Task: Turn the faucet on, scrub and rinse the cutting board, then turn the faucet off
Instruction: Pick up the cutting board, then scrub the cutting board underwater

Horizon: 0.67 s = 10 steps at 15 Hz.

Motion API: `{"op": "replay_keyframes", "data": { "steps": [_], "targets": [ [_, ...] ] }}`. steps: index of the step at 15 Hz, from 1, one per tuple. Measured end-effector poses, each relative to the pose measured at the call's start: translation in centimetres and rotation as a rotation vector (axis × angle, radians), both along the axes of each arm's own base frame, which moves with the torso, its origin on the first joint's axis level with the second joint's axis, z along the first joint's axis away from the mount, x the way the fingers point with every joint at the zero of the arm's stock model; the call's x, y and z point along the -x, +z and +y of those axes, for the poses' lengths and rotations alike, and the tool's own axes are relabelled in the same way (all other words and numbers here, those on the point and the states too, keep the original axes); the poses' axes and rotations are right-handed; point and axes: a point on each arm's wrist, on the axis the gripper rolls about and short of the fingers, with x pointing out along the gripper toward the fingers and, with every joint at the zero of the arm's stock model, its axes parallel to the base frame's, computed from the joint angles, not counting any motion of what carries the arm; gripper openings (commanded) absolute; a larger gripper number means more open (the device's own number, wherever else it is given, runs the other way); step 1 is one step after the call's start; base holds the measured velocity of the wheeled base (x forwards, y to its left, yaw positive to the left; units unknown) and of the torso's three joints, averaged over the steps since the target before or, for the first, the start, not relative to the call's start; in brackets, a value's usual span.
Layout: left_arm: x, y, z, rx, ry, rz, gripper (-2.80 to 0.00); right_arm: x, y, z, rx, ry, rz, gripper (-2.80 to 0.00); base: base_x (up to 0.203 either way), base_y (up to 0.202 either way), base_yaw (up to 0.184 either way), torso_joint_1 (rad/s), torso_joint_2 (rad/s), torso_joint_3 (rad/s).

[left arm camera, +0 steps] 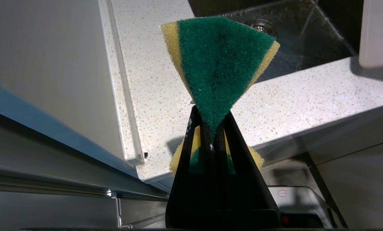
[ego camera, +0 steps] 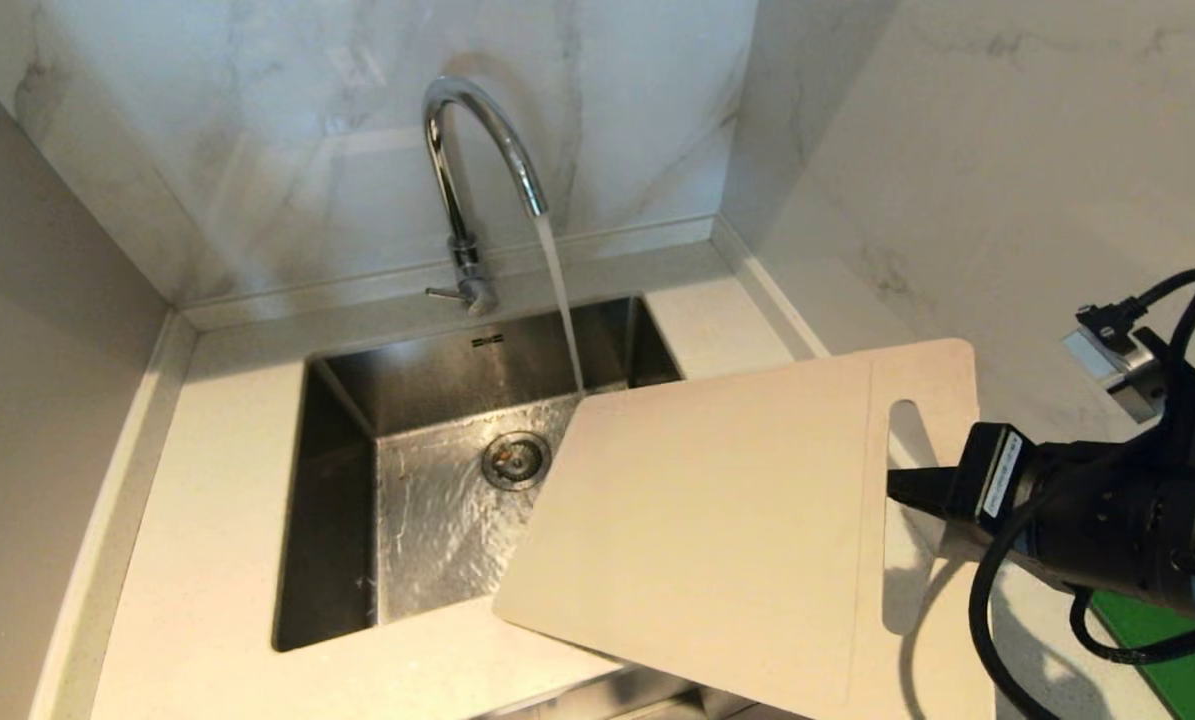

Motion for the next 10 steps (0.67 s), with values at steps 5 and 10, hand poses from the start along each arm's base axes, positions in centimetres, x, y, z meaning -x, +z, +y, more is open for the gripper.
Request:
{"op": "replay_keyframes", "data": {
  "steps": [5, 10],
  "targets": [
    [0.0, 0.0, 0.0, 0.0, 0.0, 0.0, -2.8, -1.6, 2.7, 0.4, 0.125, 0.059, -0.011, -2.8, 0.0, 0.0, 0.0, 0.0, 0.0, 0.0],
    [0.0, 0.0, 0.0, 0.0, 0.0, 0.0, -2.8, -4.3, 5.8, 0.6, 0.179, 0.06, -0.011, -2.8, 0.0, 0.0, 0.0, 0.0, 0.0, 0.0]
  ]
}}
